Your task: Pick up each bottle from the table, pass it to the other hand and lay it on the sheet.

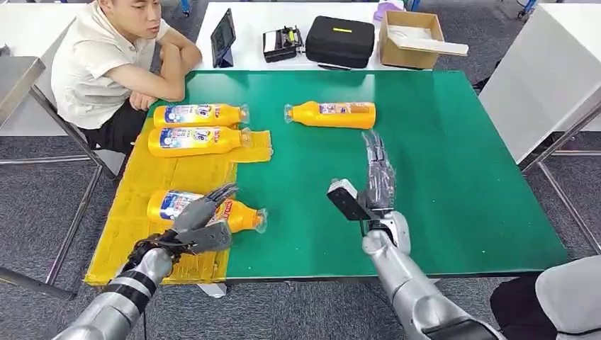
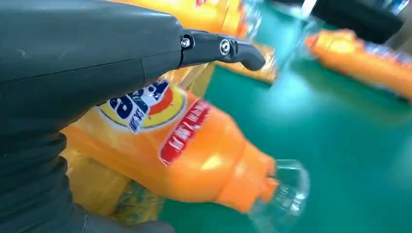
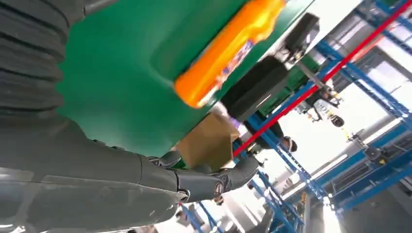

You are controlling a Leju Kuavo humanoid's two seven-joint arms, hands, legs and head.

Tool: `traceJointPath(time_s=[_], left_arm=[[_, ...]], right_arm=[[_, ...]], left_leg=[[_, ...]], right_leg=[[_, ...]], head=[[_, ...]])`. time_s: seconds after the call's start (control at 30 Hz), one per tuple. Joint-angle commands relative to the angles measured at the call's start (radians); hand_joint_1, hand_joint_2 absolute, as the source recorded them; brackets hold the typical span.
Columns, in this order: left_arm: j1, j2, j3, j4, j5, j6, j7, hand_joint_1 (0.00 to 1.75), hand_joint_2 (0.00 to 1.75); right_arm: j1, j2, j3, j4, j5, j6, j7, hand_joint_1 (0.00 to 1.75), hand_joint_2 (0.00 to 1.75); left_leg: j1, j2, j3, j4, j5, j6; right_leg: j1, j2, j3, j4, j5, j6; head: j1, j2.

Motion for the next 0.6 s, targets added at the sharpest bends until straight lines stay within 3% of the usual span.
traceJointPath(time_s=[0.03, 0.2, 0.23, 0.27, 0.3, 0.53, 0.6], left_arm=[[-0.017, 0.124, -0.3, -0.195, -0.147, -0.024, 0.067, 0.0, 1.75], [0.006, 0.118, -0.322, -0.242, -0.164, 0.085, 0.047, 0.0, 1.75], [0.031, 0.112, -0.302, -0.281, -0.115, 0.102, 0.015, 0.0, 1.75], [0.055, 0.105, -0.289, -0.314, -0.08, 0.112, -0.009, 0.0, 1.75], [0.092, 0.089, -0.267, -0.364, -0.014, 0.128, -0.062, 0.0, 1.75], [0.112, 0.078, -0.261, -0.394, 0.022, 0.114, -0.056, 0.0, 1.75], [0.153, 0.036, -0.234, -0.444, 0.12, 0.088, -0.094, 0.0, 1.75]], right_arm=[[-0.068, -0.029, -0.042, 0.094, 0.046, -0.006, -0.013, 0.0, 1.75], [-0.082, -0.035, -0.033, 0.138, 0.117, -0.042, 0.039, 0.0, 1.75], [-0.12, -0.052, 0.004, 0.21, 0.231, -0.052, 0.182, 0.0, 1.75], [-0.154, -0.067, 0.02, 0.258, 0.278, 0.01, 0.272, 0.0, 1.75], [-0.182, -0.08, 0.025, 0.271, 0.306, 0.009, 0.277, 0.0, 1.75], [-0.198, -0.078, 0.004, 0.297, 0.295, 0.021, 0.273, 0.0, 1.75], [-0.221, -0.097, 0.016, 0.331, 0.329, 0.096, 0.327, 0.0, 1.75]], left_leg=[[0.001, 0.001, -0.001, 0.001, -0.001, 0.0], [0.0, 0.003, -0.001, 0.0, -0.002, 0.0], [0.001, 0.003, 0.0, 0.001, -0.003, 0.0], [0.001, 0.003, 0.0, 0.002, -0.003, 0.0], [0.0, 0.002, -0.004, 0.0, -0.001, 0.0], [0.0, 0.0, -0.004, 0.001, -0.002, 0.001], [0.0, 0.0, -0.006, 0.0, -0.001, 0.0]], right_leg=[[0.002, 0.0, -0.001, 0.001, -0.001, -0.003], [0.002, 0.001, -0.002, 0.001, -0.001, -0.003], [0.002, 0.001, -0.001, 0.001, -0.002, -0.004], [0.003, 0.001, 0.0, 0.001, -0.002, -0.005], [0.001, 0.0, -0.004, 0.001, -0.001, -0.002], [0.001, -0.002, -0.003, 0.0, -0.002, -0.003], [0.0, -0.002, -0.005, 0.0, -0.001, -0.002]], head=[[0.0, 0.0], [0.0, 0.0], [0.0, 0.0], [0.0, 0.0], [0.0, 0.0], [0.0, 0.0], [0.0, 0.0]])
